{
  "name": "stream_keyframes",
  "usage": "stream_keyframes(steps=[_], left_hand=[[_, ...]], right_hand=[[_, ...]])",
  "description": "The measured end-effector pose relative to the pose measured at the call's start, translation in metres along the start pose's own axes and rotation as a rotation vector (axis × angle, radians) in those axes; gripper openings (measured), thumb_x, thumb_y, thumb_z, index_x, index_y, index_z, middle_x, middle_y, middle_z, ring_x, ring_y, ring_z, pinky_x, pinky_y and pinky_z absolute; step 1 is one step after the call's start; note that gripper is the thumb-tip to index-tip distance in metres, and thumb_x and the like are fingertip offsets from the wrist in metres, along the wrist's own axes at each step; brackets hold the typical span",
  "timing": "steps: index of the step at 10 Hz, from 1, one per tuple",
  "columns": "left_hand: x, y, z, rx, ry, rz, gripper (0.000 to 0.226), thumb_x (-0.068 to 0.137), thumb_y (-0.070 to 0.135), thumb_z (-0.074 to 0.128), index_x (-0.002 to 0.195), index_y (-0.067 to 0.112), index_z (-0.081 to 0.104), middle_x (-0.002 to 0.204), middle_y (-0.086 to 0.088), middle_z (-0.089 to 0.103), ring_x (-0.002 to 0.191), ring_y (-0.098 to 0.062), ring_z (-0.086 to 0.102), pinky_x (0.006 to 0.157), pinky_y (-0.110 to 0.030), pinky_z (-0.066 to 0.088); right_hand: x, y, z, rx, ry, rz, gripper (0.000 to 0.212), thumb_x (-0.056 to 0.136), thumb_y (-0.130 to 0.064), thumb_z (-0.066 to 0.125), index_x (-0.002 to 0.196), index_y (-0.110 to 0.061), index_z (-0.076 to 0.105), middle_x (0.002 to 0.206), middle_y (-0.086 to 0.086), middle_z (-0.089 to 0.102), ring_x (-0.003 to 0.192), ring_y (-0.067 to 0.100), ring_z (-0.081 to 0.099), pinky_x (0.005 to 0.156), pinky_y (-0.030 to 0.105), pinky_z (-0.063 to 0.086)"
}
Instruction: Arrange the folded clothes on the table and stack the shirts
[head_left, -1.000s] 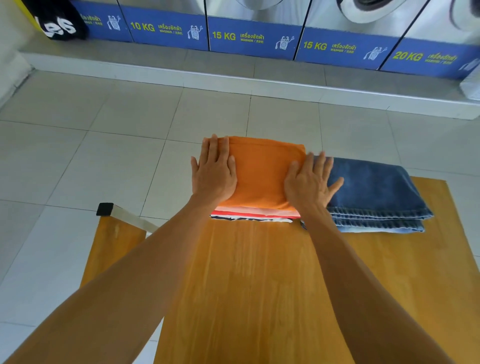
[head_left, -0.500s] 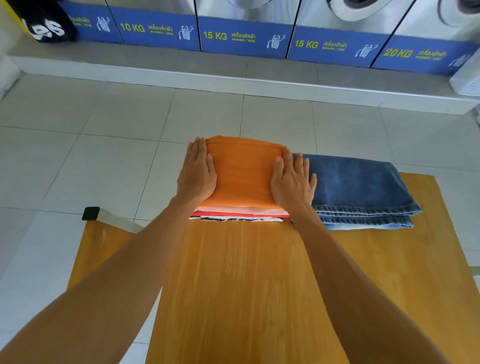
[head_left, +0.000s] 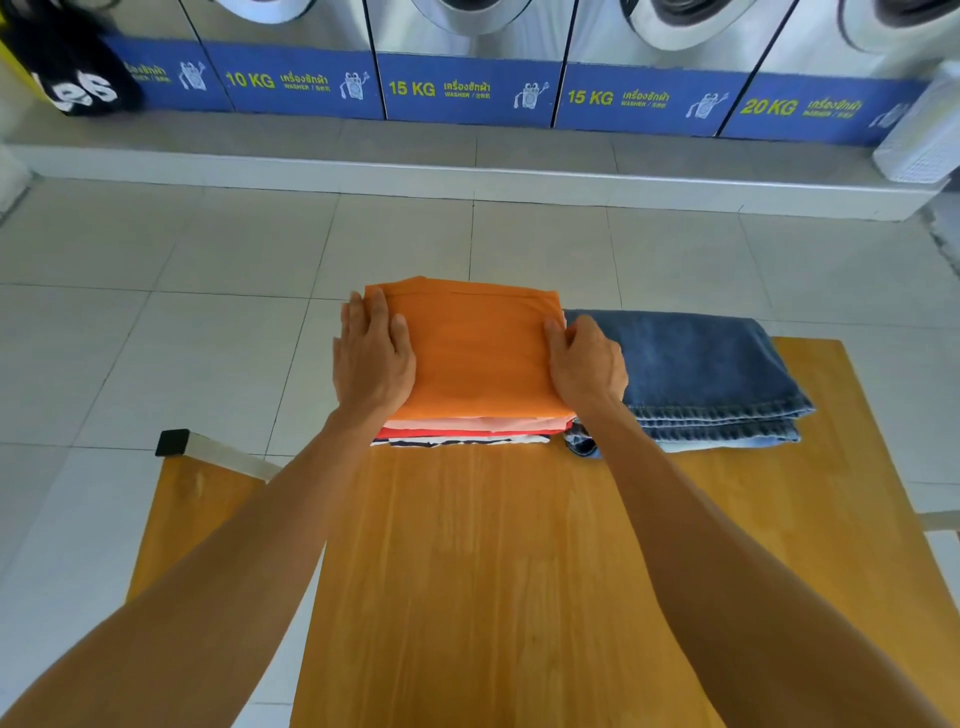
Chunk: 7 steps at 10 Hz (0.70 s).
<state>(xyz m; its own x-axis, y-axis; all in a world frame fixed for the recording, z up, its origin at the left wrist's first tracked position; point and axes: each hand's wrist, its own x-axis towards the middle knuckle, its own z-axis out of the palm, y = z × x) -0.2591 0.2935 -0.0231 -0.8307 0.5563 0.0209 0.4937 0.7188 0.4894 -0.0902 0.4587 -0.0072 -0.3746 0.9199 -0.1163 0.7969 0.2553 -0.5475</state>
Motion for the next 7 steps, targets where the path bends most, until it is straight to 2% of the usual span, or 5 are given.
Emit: stream_keyframes(steps=[1, 2, 4, 5, 7], left_hand=[[0.003, 0.001, 0.000, 0.051, -0.020, 0.022, 0.060, 0.106, 0.043, 0.019, 0.158, 0.014, 0.014, 0.165, -0.012, 0.015, 0.152, -0.033, 0.015, 0.120, -0.054, 0.021], [0.004, 0.002, 0.000, 0.092, -0.067, 0.014, 0.060, 0.106, 0.042, 0.017, 0.158, 0.014, 0.010, 0.166, -0.011, 0.011, 0.153, -0.031, 0.010, 0.121, -0.054, 0.016], [0.003, 0.002, -0.004, 0.144, -0.050, 0.038, 0.062, 0.105, 0.047, 0.015, 0.158, 0.015, 0.009, 0.166, -0.011, 0.006, 0.154, -0.030, 0.002, 0.122, -0.056, 0.006], [-0.008, -0.004, -0.006, 0.173, -0.019, 0.085, 0.064, 0.104, 0.052, 0.013, 0.159, 0.019, 0.009, 0.167, -0.009, 0.005, 0.154, -0.029, 0.001, 0.121, -0.056, 0.003], [-0.022, -0.007, -0.018, 0.108, -0.119, 0.100, 0.067, 0.100, 0.059, 0.011, 0.158, 0.027, -0.003, 0.167, -0.006, -0.003, 0.154, -0.029, -0.004, 0.119, -0.060, 0.000]], right_hand=[[-0.003, 0.008, 0.001, 0.126, 0.046, 0.030, 0.044, 0.102, -0.052, 0.041, 0.092, -0.013, 0.058, 0.074, -0.001, 0.059, 0.071, 0.022, 0.060, 0.057, 0.031, 0.043], [-0.011, 0.012, 0.009, 0.116, 0.016, 0.072, 0.044, 0.103, -0.053, 0.040, 0.094, -0.013, 0.057, 0.076, 0.001, 0.061, 0.071, 0.023, 0.062, 0.063, 0.037, 0.051], [-0.011, 0.010, 0.000, 0.230, 0.073, 0.154, 0.050, 0.103, -0.052, 0.036, 0.083, -0.013, 0.059, 0.071, 0.000, 0.058, 0.062, 0.015, 0.054, 0.058, 0.030, 0.041], [-0.016, 0.014, -0.008, 0.262, 0.099, 0.177, 0.050, 0.104, -0.049, 0.033, 0.085, -0.012, 0.061, 0.074, 0.001, 0.061, 0.064, 0.016, 0.055, 0.059, 0.032, 0.043], [-0.040, 0.004, -0.016, 0.195, 0.164, 0.029, 0.043, 0.105, -0.045, 0.034, 0.091, -0.012, 0.059, 0.090, 0.007, 0.062, 0.080, 0.021, 0.059, 0.067, 0.039, 0.050]])
